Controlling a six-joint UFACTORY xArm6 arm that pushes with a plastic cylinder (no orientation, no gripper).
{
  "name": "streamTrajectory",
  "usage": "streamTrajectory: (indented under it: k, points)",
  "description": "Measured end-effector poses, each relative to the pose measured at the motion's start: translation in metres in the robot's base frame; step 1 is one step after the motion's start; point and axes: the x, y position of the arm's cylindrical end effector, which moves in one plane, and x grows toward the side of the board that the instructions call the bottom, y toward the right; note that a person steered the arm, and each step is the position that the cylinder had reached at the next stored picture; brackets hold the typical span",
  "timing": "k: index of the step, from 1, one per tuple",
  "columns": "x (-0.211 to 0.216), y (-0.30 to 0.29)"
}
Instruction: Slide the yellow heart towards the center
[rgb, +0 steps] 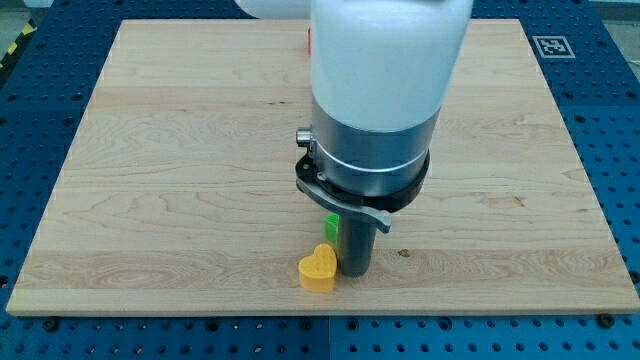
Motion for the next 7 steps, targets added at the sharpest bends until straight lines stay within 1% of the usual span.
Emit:
streamTrajectory:
  k: [1, 2, 3, 4, 5, 7]
  points:
    - [0.000, 0.036]
    - [0.022, 0.077]
    - [0.034, 0.082]
    - [0.034, 0.061]
    - [0.033, 0.006]
    - [0.029, -0.017]
